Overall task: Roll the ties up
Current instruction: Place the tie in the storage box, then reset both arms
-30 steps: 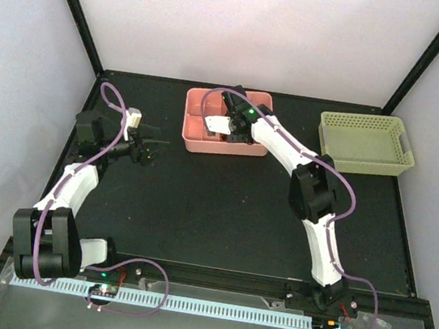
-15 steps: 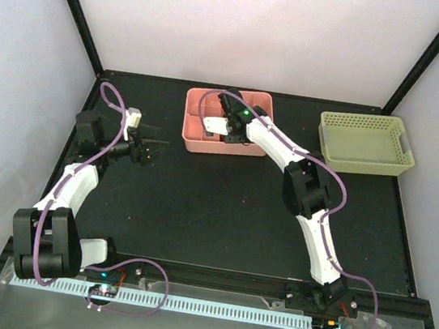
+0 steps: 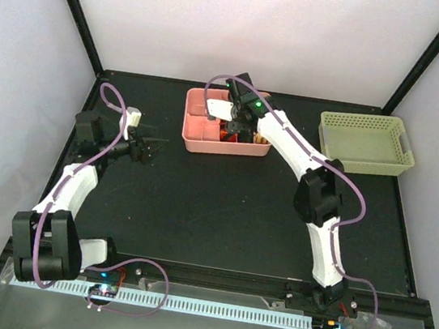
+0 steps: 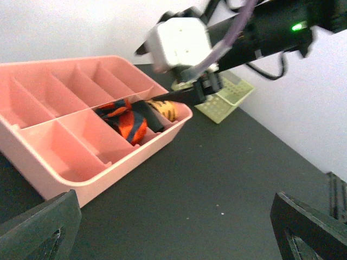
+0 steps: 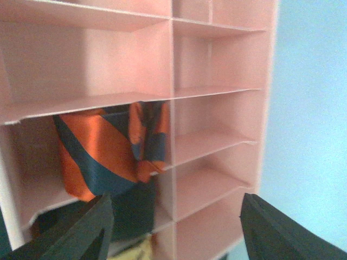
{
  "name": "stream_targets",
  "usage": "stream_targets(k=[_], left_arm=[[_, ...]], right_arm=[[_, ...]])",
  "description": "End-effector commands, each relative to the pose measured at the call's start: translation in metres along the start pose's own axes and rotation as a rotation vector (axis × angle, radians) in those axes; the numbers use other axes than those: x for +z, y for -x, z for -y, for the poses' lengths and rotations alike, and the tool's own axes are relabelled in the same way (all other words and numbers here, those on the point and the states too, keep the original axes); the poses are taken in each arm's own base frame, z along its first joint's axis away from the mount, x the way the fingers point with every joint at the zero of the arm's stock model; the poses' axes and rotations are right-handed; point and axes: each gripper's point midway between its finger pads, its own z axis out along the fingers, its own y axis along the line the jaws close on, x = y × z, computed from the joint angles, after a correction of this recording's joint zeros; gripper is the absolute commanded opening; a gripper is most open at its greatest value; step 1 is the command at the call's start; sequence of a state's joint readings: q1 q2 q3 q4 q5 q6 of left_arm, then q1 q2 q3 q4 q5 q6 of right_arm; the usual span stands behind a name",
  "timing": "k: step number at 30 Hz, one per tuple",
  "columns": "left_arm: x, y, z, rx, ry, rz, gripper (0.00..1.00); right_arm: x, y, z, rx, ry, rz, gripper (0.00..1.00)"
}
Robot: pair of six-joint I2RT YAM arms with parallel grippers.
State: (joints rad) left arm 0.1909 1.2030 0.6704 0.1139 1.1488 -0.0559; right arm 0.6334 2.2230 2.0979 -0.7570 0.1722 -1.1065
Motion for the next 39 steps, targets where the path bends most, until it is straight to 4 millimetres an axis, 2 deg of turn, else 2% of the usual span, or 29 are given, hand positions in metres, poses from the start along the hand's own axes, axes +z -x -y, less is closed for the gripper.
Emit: stream_targets(k=[1, 5, 8, 15, 17, 19, 22, 27, 31, 33, 35, 39], left_arm=[[-0.008, 0.026, -0.007, 0.085, 0.115, 0.016, 0.99], [-0.012, 0.037, -0.020, 0.100, 0.208, -0.006, 0.99], [-0.013, 0.042, -0.028, 0.078, 0.250, -0.041, 0.99], [-0.012, 0.074, -0.036, 0.083, 0.323, -0.069, 0.99], [-0.009, 0.083, -0.035, 0.112, 0.357, -0.096, 0.99], [0.001, 0.082, -0.037, 0.123, 0.357, -0.143, 0.99], [0.018, 0.081, -0.031, 0.160, 0.370, -0.210, 0.99], [0.053, 0.060, -0.022, 0.192, 0.414, -0.339, 0.99], [0.069, 0.044, -0.013, 0.178, 0.366, -0.363, 0.99], [0.074, 0.030, -0.017, 0.166, 0.368, -0.381, 0.99], [0.076, 0.011, -0.023, 0.148, 0.378, -0.425, 0.99], [0.076, -0.025, -0.038, 0.091, 0.413, -0.516, 0.99]], right_arm=[[-0.049, 0.011, 0.032, 0.052, -0.088, 0.067, 0.76], [-0.081, 0.014, 0.047, 0.104, -0.134, 0.108, 0.86], [-0.110, 0.016, 0.057, 0.160, -0.168, 0.149, 0.99], [-0.192, 0.005, 0.070, 0.345, -0.265, 0.249, 1.00], [-0.224, -0.004, 0.071, 0.400, -0.304, 0.291, 1.00], [-0.243, -0.015, 0.067, 0.460, -0.325, 0.317, 1.00], [-0.261, -0.039, 0.057, 0.571, -0.335, 0.334, 1.00], [-0.265, -0.096, 0.031, 0.812, -0.306, 0.349, 1.00], [-0.250, -0.145, 0.001, 1.045, -0.264, 0.373, 1.00], [-0.237, -0.164, -0.021, 1.143, -0.231, 0.390, 1.00], [-0.222, -0.180, -0.048, 1.219, -0.208, 0.390, 1.00], [-0.199, -0.185, -0.086, 1.288, -0.144, 0.390, 1.00]])
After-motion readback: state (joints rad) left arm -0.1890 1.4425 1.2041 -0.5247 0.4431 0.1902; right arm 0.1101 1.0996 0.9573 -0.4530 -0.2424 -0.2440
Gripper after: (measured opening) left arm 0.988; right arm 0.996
